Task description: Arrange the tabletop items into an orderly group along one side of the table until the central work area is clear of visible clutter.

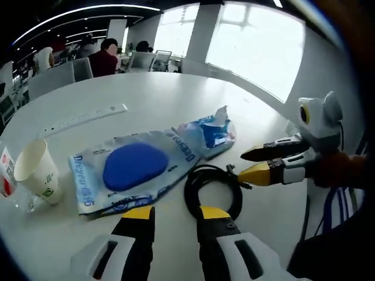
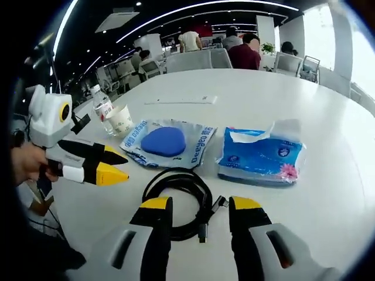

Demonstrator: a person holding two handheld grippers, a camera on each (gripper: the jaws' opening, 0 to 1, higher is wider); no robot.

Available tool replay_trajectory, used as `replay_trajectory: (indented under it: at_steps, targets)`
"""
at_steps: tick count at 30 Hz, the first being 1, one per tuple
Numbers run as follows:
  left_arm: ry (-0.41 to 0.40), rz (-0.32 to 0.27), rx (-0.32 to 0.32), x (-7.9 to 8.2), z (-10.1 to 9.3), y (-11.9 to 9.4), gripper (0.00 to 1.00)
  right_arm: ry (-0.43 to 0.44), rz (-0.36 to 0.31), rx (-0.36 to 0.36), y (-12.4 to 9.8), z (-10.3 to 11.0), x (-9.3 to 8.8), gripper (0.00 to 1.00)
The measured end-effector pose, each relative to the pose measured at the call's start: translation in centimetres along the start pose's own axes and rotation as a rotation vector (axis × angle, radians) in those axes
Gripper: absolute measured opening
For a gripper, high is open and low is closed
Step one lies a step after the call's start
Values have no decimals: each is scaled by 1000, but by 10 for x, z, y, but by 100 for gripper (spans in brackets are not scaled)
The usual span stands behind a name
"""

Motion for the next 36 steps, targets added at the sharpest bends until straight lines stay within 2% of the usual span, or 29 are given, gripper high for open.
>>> replay_trajectory:
  at_steps: [8, 18, 24, 28, 31, 36]
  targets:
    - [15, 31, -34, 4, -9, 18, 23, 55, 33, -17, 3, -4, -11, 28]
    - [26, 82, -65, 4, -14, 37, 19, 120, 55, -8, 8, 1, -23, 27]
    - [26, 110, -71, -1, -16, 43, 17, 130, 58, -17, 10, 3, -25, 20]
    - [28, 121, -76, -3, -16, 47, 16, 159, 72, -19, 17, 2, -30, 20]
    - [40, 122, -67, -4, -15, 48, 12, 154, 69, -26, 15, 2, -29, 17]
    - [1, 129, -79, -4, -13, 48, 10, 172, 69, -27, 16, 2, -30, 14]
Point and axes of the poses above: the point that each gripper's makers call its tool centre point, and the gripper's own axes: y roughly forward along the fingers, z roughly to its left, x roughly out of its top, the point moved 10 cm from there along -y, roughly backward along the fingers, and after that the axes turned 4 degrees about -z, right-handed, at the moved point
